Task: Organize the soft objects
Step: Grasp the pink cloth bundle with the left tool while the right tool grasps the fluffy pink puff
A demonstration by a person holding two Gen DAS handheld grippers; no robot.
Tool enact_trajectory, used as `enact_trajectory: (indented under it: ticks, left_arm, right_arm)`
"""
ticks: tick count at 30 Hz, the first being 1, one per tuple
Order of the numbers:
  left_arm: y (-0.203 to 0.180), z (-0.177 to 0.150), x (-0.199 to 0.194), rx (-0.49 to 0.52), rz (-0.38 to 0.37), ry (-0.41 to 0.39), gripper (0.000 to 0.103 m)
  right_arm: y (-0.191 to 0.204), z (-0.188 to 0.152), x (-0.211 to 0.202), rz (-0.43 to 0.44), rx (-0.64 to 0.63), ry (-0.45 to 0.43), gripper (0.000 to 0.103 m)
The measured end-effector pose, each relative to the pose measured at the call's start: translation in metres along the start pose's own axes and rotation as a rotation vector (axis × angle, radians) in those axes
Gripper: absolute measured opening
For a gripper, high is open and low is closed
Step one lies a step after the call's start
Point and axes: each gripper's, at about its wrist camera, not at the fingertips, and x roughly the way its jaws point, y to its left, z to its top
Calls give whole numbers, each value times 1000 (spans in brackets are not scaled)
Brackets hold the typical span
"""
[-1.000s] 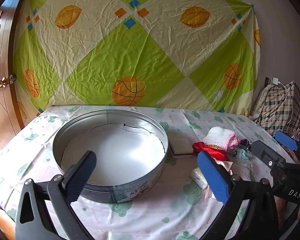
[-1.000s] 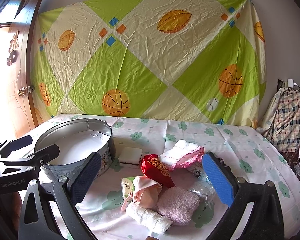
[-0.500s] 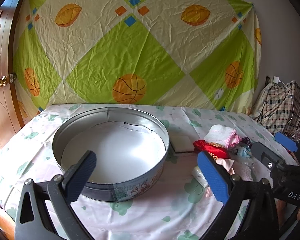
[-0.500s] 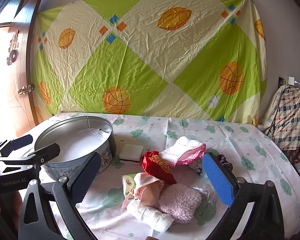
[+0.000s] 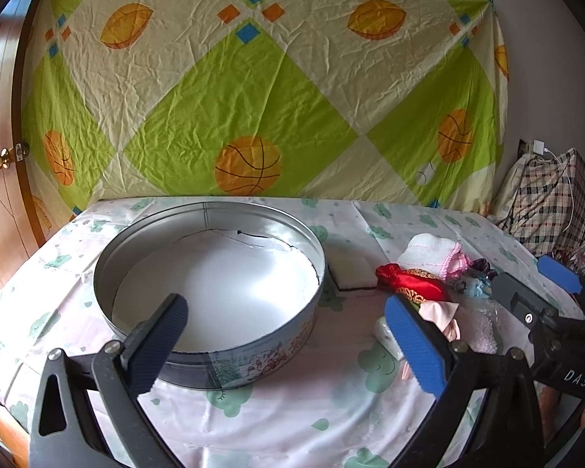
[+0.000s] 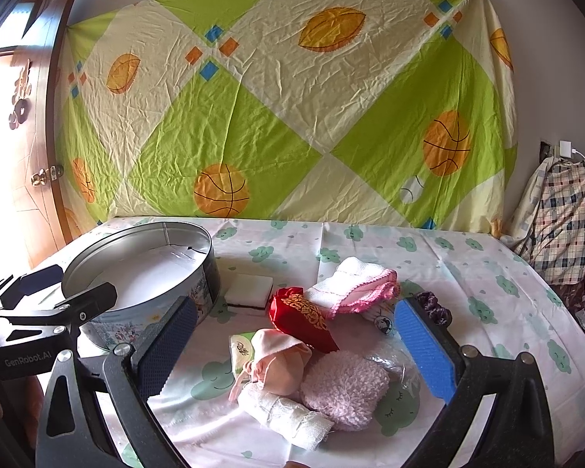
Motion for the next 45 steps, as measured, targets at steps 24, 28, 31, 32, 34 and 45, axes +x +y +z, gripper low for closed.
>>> enact_trajectory:
  ticks: [24, 28, 31, 32, 34, 45]
  left_arm:
    - [-96, -16, 48, 170, -119, 121, 102]
    - [-121, -20, 63, 216, -148, 150, 100]
    - [-132, -23, 78, 238, -162, 186, 93]
    - [-135, -23, 82, 240, -174, 199, 82]
    - [-137, -24, 90, 233, -209, 245, 58]
    - [-134, -27, 79, 226, -330, 217, 20]
  right_arm:
    - [-100, -42, 10, -105, 185, 60, 102]
    - [-114, -49, 13, -113, 215, 70, 102]
    - [-122, -52, 15, -119, 226, 77, 102]
    - [-124, -53, 16, -120, 229, 78, 102]
    - [-126, -54, 17, -120, 234, 82, 102]
    - [-106, -52, 29, -71, 175, 122, 102]
